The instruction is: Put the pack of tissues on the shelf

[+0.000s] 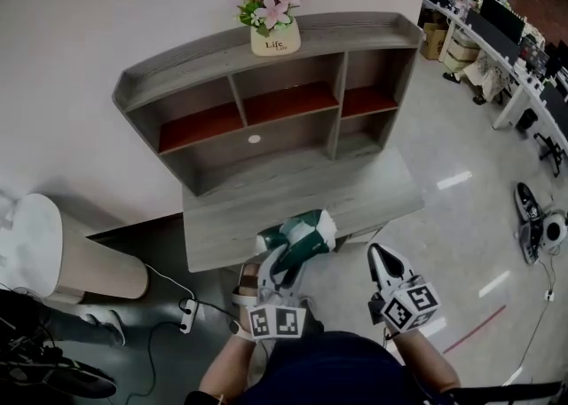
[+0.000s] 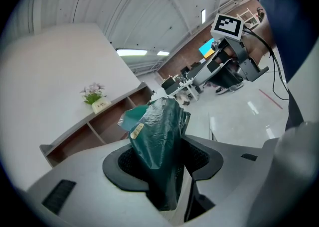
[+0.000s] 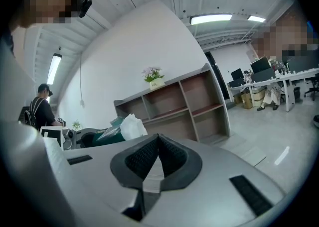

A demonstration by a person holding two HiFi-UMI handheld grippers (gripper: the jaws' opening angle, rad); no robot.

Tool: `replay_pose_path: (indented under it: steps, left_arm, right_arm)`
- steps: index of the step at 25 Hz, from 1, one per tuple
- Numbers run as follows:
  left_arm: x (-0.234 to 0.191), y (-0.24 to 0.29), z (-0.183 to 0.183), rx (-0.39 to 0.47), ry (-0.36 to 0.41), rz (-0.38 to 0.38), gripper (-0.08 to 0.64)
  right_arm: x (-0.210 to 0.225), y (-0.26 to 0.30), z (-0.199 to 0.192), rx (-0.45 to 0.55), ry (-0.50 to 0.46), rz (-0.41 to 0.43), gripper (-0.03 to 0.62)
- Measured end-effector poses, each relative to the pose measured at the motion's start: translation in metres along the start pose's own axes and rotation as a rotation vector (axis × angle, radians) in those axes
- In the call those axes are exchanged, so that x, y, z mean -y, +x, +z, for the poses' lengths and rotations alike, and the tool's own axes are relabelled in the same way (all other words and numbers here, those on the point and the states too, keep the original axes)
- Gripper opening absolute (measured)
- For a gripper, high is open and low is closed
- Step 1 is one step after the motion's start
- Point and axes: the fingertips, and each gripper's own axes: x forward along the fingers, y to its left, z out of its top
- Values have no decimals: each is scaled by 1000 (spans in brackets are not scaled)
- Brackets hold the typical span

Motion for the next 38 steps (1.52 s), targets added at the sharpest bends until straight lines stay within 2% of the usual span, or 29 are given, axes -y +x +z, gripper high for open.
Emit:
replay_pose_path:
  steps: [9, 20, 27, 38]
  left_arm:
    - [-21, 26, -25, 21, -37, -32, 210]
    - [-43, 37, -45, 18, -32, -35, 210]
    - [-37, 47, -45, 10, -22, -59, 210]
    - [-46, 69, -34, -20, 4, -20, 210]
  right_arm:
    - [-1, 37, -1, -55, -30, -38, 11]
    - [-9, 69, 1, -53, -26, -36, 11]
    - [4, 73, -11, -67, 15, -51, 11]
    - [27, 92, 1, -46, 28, -5, 11]
